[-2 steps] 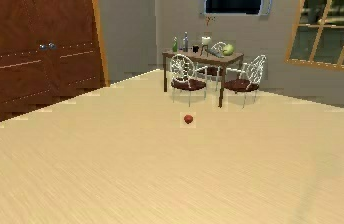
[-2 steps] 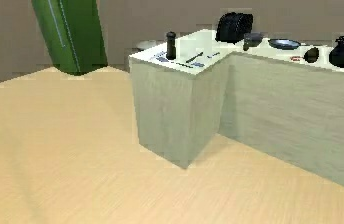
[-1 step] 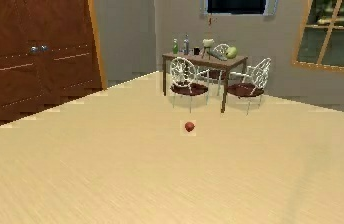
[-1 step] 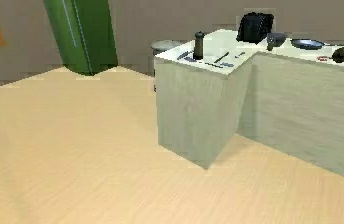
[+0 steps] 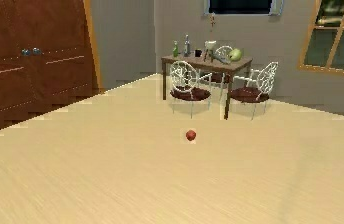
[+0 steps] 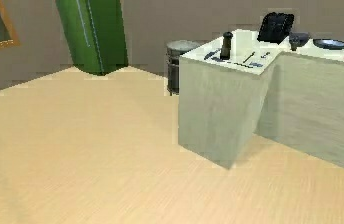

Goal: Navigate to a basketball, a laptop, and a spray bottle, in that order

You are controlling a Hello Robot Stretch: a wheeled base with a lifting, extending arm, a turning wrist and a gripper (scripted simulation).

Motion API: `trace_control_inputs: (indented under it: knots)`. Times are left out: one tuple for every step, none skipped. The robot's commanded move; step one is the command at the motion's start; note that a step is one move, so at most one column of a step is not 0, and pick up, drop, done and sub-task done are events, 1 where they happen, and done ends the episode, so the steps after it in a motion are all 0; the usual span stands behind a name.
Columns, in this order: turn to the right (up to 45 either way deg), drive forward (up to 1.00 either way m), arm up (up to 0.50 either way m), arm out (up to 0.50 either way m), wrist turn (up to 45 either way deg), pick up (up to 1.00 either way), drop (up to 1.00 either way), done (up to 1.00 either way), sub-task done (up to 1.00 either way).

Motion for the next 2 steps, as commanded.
trace_control_inputs:
  knots:
    - [36.0, 0.0, 0.0, 0.0, 0.0, 0.0, 0.0, 0.0, 0.0]
    - [0.0, 0.2, 0.0, 0.0, 0.0, 0.0, 0.0, 0.0, 0.0]
